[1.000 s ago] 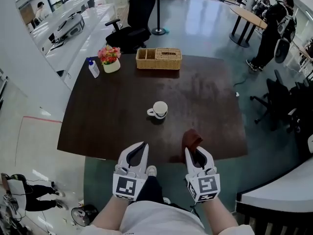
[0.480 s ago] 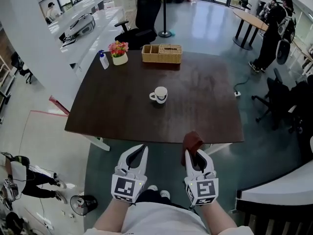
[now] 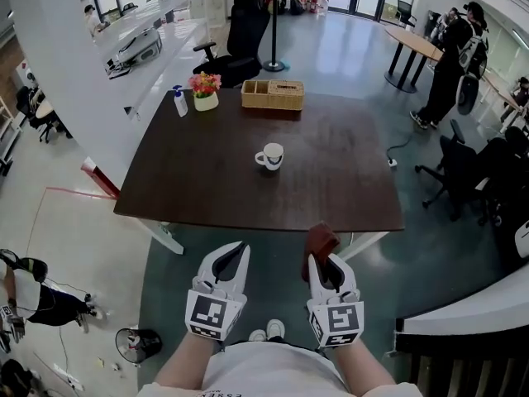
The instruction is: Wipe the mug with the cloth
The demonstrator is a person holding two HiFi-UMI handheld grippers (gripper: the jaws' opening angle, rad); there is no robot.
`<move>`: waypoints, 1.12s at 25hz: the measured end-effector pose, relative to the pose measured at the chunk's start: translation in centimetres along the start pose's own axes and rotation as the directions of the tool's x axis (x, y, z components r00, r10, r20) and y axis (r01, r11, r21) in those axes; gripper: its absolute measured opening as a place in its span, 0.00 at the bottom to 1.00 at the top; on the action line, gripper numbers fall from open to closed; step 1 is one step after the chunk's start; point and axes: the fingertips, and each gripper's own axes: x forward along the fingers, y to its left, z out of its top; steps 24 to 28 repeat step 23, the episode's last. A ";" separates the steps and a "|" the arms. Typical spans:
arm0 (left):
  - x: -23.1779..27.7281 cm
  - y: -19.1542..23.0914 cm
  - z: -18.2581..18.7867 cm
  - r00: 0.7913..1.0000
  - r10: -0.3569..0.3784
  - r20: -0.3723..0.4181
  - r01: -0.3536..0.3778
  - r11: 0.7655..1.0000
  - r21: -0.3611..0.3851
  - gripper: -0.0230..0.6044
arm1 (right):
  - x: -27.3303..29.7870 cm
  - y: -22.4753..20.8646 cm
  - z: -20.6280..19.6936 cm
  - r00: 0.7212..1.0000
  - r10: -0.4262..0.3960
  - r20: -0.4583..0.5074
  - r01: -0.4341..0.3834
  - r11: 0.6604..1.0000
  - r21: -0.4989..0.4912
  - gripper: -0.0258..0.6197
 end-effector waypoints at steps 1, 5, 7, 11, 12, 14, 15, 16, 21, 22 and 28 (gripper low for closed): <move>-0.6 0.0 0.2 1.000 -0.001 0.003 0.001 1.000 0.007 0.04 | -0.4 0.4 0.1 1.000 -0.002 0.002 0.002 1.000 0.003 0.16; -2.5 0.5 1.2 1.000 0.007 0.023 -0.007 1.000 0.018 0.04 | -1.4 1.7 0.8 1.000 -0.007 0.018 0.007 1.000 -0.001 0.16; -3.2 0.7 1.6 0.999 0.009 0.030 -0.009 1.000 0.020 0.04 | -1.9 2.3 1.2 1.000 -0.009 0.024 0.009 1.000 -0.009 0.16; -4.4 0.6 1.7 0.999 0.004 0.035 -0.005 1.000 0.024 0.04 | -2.8 3.2 1.8 0.999 -0.020 0.036 0.022 0.998 -0.063 0.16; -4.6 0.6 1.7 0.999 0.002 0.037 -0.003 1.000 0.024 0.04 | -3.0 3.4 1.8 0.999 -0.022 0.039 0.024 0.997 -0.072 0.16; -4.9 0.5 1.6 0.999 -0.002 0.041 0.001 1.000 0.023 0.04 | -3.3 3.7 1.6 0.999 -0.026 0.040 0.029 0.997 -0.075 0.16; -5.1 0.5 1.5 0.999 -0.003 0.043 0.002 1.000 0.022 0.04 | -3.5 3.8 1.5 0.999 -0.029 0.040 0.032 0.997 -0.073 0.16; -5.2 0.4 1.4 0.999 -0.005 0.045 0.004 1.000 0.022 0.04 | -3.6 3.8 1.4 0.999 -0.032 0.039 0.035 0.997 -0.070 0.16; -6.1 0.6 0.8 0.999 -0.018 0.047 0.016 1.000 0.025 0.04 | -3.9 4.5 0.4 0.999 -0.045 0.031 0.046 0.998 -0.053 0.16; -6.3 0.6 0.6 0.999 -0.021 0.047 0.019 0.999 0.027 0.04 | -3.9 4.7 0.2 0.998 -0.047 0.029 0.048 0.998 -0.048 0.16; -6.5 0.6 0.5 0.999 -0.024 0.046 0.022 0.999 0.028 0.04 | -3.9 4.9 0.0 0.998 -0.050 0.027 0.051 0.998 -0.043 0.16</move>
